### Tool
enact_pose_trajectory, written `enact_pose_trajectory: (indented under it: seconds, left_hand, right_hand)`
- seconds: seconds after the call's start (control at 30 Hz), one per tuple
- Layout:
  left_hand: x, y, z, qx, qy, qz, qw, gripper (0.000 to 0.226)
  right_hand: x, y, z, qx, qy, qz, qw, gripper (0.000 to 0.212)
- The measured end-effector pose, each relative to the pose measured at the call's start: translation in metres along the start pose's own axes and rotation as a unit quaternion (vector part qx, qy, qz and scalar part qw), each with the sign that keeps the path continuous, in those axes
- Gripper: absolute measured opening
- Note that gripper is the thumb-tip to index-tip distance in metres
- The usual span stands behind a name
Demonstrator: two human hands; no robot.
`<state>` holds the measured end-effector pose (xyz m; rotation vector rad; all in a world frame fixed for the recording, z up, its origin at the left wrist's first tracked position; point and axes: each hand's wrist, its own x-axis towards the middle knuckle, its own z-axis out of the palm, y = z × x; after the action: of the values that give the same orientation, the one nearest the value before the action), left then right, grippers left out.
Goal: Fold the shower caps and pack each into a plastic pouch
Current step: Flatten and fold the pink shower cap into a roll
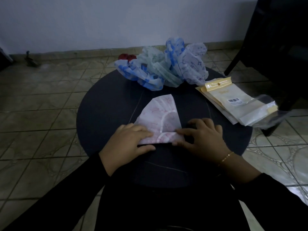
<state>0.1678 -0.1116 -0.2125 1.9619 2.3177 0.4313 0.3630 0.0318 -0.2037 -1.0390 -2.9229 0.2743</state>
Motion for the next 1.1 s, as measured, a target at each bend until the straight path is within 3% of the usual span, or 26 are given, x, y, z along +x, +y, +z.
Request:
enact_pose_trajectory:
  seconds: [0.07, 0.17, 0.37, 0.43, 0.57, 0.7, 0.77, 0.87, 0.97, 1.1]
  left_hand:
    - [0.003, 0.002, -0.004, -0.021, 0.005, -0.007, 1.000, 0.058]
    - [0.003, 0.005, -0.008, -0.076, 0.025, -0.014, 0.997, 0.047]
    - [-0.001, 0.015, -0.010, -0.174, 0.010, -0.153, 0.973, 0.029]
    - [0.003, 0.016, -0.008, -0.152, 0.018, -0.187, 0.970, 0.032]
    - [0.012, 0.017, -0.004, -0.089, 0.008, -0.210, 0.974, 0.037]
    - [0.016, 0.021, -0.003, -0.018, 0.014, -0.223, 0.974, 0.040]
    - [0.015, 0.021, 0.000, 0.046, 0.057, -0.197, 0.978, 0.042]
    - [0.016, 0.021, 0.004, 0.083, 0.129, -0.096, 0.983, 0.034]
    - [0.019, 0.022, 0.005, 0.076, 0.089, -0.033, 0.993, 0.016]
    - [0.019, 0.017, 0.002, 0.077, 0.038, -0.034, 0.996, 0.052]
  right_hand:
    - [-0.002, 0.000, -0.002, -0.008, -0.020, -0.008, 1.000, 0.055]
    - [-0.003, 0.001, -0.004, 0.018, -0.024, -0.007, 1.000, 0.040]
    - [0.003, 0.000, -0.003, 0.136, -0.017, 0.062, 0.989, 0.036]
    - [0.008, -0.002, -0.003, 0.172, -0.008, 0.087, 0.981, 0.032]
    - [0.015, -0.009, -0.006, 0.189, -0.019, 0.139, 0.972, 0.046]
    - [0.016, -0.013, -0.004, 0.149, 0.003, 0.161, 0.976, 0.032]
    - [0.014, -0.016, -0.005, 0.148, 0.024, 0.156, 0.976, 0.032]
    - [0.010, -0.020, -0.005, 0.097, 0.031, 0.111, 0.989, 0.035]
    - [0.008, -0.017, -0.004, 0.047, 0.025, 0.092, 0.994, 0.036]
    - [0.004, -0.008, 0.000, 0.011, 0.014, 0.061, 0.998, 0.040]
